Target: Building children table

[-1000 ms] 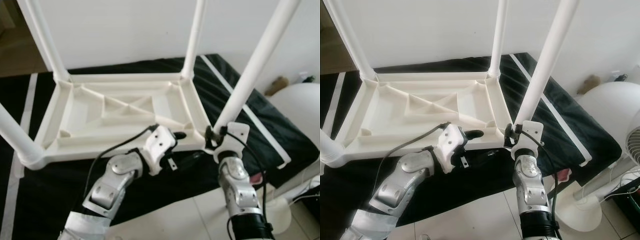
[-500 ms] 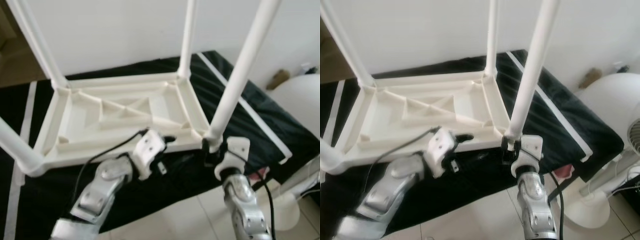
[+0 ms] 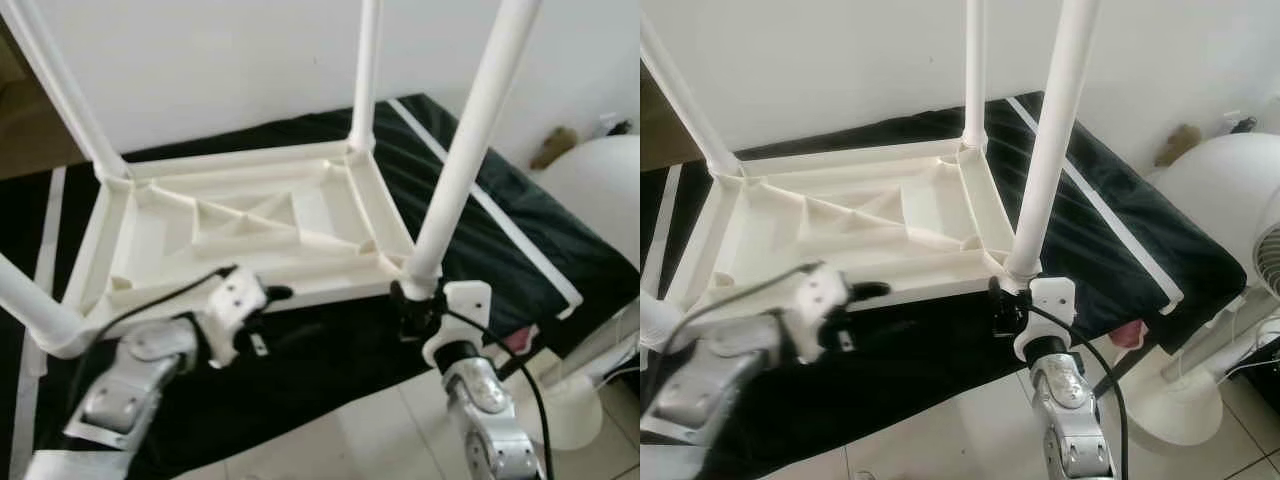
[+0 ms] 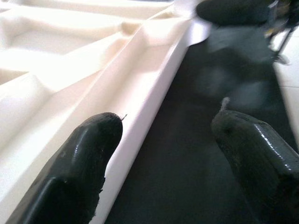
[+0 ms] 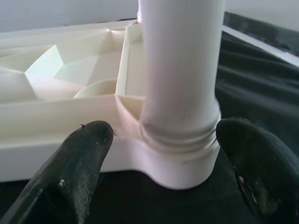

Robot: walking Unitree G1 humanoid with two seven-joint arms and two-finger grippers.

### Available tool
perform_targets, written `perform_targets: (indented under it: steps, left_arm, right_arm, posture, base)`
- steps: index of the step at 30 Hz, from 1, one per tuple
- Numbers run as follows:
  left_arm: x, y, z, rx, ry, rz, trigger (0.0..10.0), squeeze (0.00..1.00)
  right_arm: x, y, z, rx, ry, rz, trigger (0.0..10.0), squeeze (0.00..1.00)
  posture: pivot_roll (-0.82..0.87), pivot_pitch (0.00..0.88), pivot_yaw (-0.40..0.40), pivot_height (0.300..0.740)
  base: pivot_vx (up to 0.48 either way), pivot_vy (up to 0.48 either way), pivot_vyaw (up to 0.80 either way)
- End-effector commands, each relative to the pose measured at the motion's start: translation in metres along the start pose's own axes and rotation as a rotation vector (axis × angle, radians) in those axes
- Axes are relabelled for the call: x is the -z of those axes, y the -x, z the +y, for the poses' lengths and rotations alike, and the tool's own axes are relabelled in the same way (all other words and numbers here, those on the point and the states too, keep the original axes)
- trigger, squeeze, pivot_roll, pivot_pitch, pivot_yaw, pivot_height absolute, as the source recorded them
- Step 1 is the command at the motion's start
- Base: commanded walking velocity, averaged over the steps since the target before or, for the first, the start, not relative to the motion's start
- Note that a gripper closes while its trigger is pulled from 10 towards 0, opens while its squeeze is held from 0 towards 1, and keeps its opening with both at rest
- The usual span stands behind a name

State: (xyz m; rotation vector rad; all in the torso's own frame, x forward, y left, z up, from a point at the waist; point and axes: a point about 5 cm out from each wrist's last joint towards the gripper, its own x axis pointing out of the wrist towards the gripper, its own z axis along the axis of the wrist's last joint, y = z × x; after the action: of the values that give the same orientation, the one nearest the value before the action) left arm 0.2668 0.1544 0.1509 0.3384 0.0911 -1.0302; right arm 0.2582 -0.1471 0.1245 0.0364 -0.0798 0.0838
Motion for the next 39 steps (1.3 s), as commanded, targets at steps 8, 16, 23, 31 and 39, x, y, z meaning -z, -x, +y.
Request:
perform_targets:
  steps: [8,16,23,31,39]
  left_arm:
    - [0.011,0.032,0.028,-0.086,-0.045,0.113,10.0,0.0]
    - [0.033,0.05,0.041,-0.188,-0.001,0.169,10.0,0.0]
    - [0.048,0.061,0.016,-0.065,0.088,0.208,10.0,0.0]
    - [0.064,0.088,-0.012,0.093,0.172,0.327,10.0,0.0]
    - [0.052,0.124,0.023,-0.163,0.17,0.257,10.0,0.0]
  right_arm:
    - [-0.006,-0.003,-0.031,0.159,0.009,-0.03,10.0,0.0]
    - [-0.002,-0.004,-0.058,0.299,0.001,-0.033,10.0,0.0]
    - [-0.002,-0.005,-0.07,0.32,-0.002,-0.041,10.0,0.0]
    - [0.005,-0.011,-0.055,0.229,-0.016,-0.022,10.0,0.0]
    - [0.009,-0.027,-0.043,0.175,-0.028,-0.015,10.0,0.0]
  posture:
    - [-0.06,0.069,0.045,0.74]
    - [-0.04,0.065,0.048,0.74]
    - [-0.02,0.064,0.047,0.74]
    - [0.01,0.062,0.036,0.74]
    - [0.06,0.054,0.011,0.74]
  base:
    - [0.0,0.0,0.0]
    - [0.0,0.0,0.0]
    - [0.0,0.0,0.0]
    - [0.0,0.0,0.0]
    - [0.0,0.0,0.0]
